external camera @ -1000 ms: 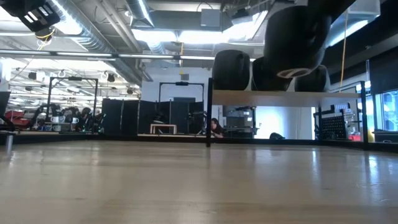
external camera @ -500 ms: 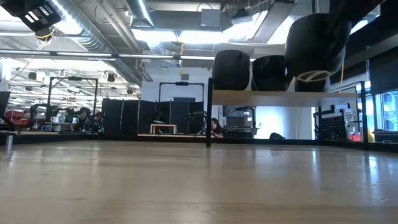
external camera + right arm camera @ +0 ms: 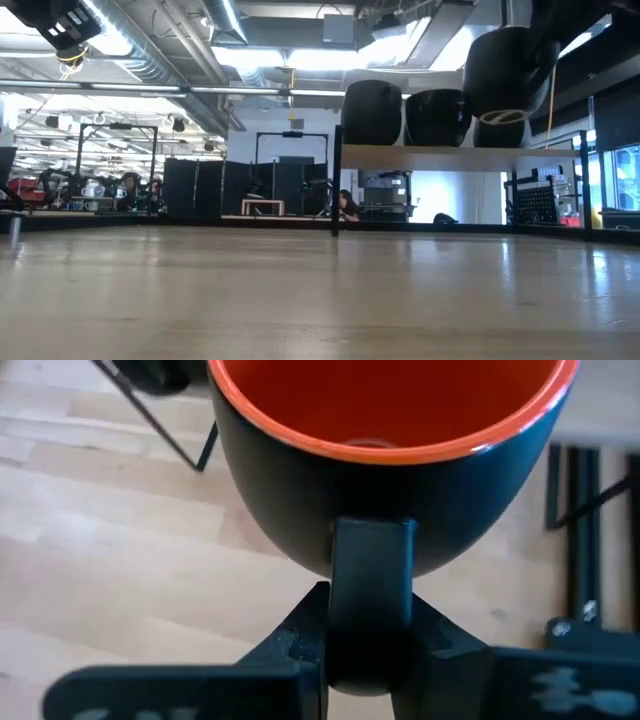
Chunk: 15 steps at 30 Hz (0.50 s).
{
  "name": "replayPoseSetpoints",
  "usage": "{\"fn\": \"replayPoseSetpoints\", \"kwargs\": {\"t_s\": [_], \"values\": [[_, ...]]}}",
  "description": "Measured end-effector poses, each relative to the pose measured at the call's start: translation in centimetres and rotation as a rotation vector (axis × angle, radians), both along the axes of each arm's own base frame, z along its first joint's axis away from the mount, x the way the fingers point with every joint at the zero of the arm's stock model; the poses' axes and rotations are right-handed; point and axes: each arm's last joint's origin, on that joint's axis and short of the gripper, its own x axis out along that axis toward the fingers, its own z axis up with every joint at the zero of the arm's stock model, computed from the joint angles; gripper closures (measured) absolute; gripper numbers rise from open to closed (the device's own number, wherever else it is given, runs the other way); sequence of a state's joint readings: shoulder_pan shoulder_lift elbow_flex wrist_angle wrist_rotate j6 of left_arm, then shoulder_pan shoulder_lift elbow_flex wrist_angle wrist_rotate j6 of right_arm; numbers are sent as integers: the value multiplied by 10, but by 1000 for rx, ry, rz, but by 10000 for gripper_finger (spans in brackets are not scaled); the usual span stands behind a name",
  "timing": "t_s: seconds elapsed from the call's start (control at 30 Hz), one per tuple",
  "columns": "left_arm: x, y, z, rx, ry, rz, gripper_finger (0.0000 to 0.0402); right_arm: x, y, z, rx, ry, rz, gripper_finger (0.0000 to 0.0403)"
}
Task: Place coffee mugs
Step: Put the orange mug on the shelf
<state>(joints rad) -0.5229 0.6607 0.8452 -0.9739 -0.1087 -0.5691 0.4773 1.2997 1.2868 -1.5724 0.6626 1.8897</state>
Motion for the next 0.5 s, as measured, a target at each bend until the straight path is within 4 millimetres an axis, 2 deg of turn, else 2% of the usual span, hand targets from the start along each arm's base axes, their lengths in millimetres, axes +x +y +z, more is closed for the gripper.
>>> {"fn": "replayPoseSetpoints", "kwargs": {"t_s": [0.17,0.5], "values": [[0,1,0,-7,0,32,287,-10,-21,12,-4,4,24,358],[1,1,0,-9,-3,63,287,-24,-47,24,10,30,37,358]]}}
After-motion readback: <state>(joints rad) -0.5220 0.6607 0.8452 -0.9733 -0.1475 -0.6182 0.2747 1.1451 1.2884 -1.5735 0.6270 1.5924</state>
